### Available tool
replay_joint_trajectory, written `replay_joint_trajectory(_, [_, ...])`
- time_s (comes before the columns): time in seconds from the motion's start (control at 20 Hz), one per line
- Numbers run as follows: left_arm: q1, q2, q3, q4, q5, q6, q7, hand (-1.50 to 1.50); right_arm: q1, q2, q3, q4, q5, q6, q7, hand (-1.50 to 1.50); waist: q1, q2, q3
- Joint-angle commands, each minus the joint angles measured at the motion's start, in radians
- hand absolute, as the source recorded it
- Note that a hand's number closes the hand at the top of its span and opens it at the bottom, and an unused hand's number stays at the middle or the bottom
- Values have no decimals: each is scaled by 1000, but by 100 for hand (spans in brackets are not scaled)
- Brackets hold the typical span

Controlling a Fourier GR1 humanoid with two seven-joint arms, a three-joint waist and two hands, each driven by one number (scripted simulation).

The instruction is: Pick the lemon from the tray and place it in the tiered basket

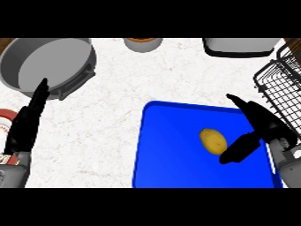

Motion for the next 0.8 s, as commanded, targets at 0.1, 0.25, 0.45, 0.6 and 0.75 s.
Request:
replay_joint_trajectory(0.1, [-3,19,44,0,-4,-34,-13,0,57,34,71,-24,140,8,58,-150,0,0,0])
replay_joint_trajectory(0.25, [-62,-33,36,83,-33,-17,-12,0,50,38,51,-73,164,44,85,-150,-6,1,0])
replay_joint_trajectory(0.45, [-35,-33,46,16,-29,-44,23,0,52,81,59,-72,218,53,104,-150,-2,0,0])
replay_joint_trajectory(0.6, [-16,-38,39,-39,-37,-50,59,0,43,120,72,-44,226,73,126,-150,1,0,0])
replay_joint_trajectory(0.75, [-22,-19,64,-77,-29,-72,96,0,79,138,55,30,246,58,57,-150,1,0,0])
